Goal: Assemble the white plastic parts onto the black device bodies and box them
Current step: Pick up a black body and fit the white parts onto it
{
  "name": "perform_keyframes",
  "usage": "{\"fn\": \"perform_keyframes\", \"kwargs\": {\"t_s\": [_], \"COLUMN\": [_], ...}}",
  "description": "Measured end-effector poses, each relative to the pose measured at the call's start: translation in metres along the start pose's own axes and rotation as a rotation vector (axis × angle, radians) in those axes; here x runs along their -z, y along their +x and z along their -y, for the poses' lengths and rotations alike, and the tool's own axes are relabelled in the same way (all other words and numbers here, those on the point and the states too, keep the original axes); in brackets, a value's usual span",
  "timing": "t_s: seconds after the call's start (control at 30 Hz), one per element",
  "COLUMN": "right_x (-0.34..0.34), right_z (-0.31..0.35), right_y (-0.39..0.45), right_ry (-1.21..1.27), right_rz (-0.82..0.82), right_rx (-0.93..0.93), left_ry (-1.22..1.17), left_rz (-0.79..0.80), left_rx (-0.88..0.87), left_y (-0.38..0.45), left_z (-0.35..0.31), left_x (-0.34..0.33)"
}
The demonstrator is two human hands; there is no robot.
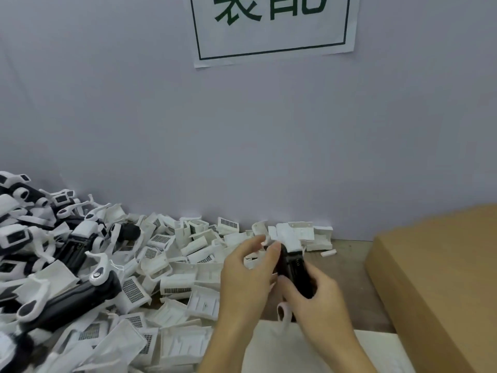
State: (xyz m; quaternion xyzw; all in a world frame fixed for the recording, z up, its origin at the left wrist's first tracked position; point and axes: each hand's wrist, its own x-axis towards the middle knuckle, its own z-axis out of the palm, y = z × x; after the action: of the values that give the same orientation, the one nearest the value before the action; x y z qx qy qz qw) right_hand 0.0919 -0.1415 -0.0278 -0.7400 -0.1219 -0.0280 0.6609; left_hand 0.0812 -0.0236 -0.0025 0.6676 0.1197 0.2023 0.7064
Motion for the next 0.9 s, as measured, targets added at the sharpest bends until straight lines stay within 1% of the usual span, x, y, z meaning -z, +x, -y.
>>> {"fn": "perform_keyframes", "kwargs": {"t_s": [0.03,0.1,0.13,0.17,0.23,0.27,0.3,0.33,0.4,0.5,0.57,0.67,0.73,0.8,0.9], "right_x": [0.003,0.009,0.012,0.014,0.014,0.011,0.007,0.002,-0.009,-0.017,-0.016,-0.015,-0.013,-0.011,-0.008], "right_z": [-0.002,-0.008,-0.011,-0.012,-0.013,-0.011,-0.008,-0.007,-0.005,-0.002,-0.003,-0.005,-0.005,-0.003,-0.001], "right_y": [0.002,0.007,0.008,0.009,0.009,0.008,0.006,0.005,0.004,0.001,0.002,0.003,0.002,0.001,0.000], "right_ry": [0.031,0.071,0.075,0.070,0.003,-0.046,-0.088,-0.138,-0.211,-0.300,-0.314,-0.308,-0.294,-0.272,-0.295], "right_rz": [-0.075,-0.229,-0.281,-0.310,-0.272,-0.219,-0.164,-0.127,-0.105,-0.082,-0.051,-0.002,-0.036,-0.074,-0.127], "right_rx": [-0.042,-0.123,-0.140,-0.136,-0.061,-0.002,0.051,0.106,0.176,0.205,0.204,0.173,0.182,0.175,0.187], "left_ry": [0.010,0.146,0.216,0.257,0.287,0.281,0.246,0.175,-0.015,-0.282,-0.361,-0.339,-0.328,-0.245,-0.132], "left_rz": [-0.011,-0.064,-0.061,-0.013,0.165,0.252,0.297,0.299,0.242,0.133,0.077,0.043,0.075,0.135,0.187], "left_rx": [-0.022,-0.099,-0.123,-0.115,-0.030,0.023,0.069,0.106,0.178,0.234,0.244,0.242,0.247,0.231,0.133], "left_y": [-0.001,-0.002,-0.003,-0.004,-0.005,-0.006,-0.006,-0.006,-0.004,0.001,0.002,0.003,0.004,0.003,0.003], "left_z": [0.000,0.000,0.000,-0.001,-0.001,-0.001,-0.001,-0.001,-0.002,-0.004,-0.002,0.001,0.003,0.003,0.004], "left_x": [-0.001,-0.004,-0.006,-0.008,-0.012,-0.014,-0.015,-0.016,-0.016,-0.011,-0.009,-0.009,-0.009,-0.010,-0.010]}}
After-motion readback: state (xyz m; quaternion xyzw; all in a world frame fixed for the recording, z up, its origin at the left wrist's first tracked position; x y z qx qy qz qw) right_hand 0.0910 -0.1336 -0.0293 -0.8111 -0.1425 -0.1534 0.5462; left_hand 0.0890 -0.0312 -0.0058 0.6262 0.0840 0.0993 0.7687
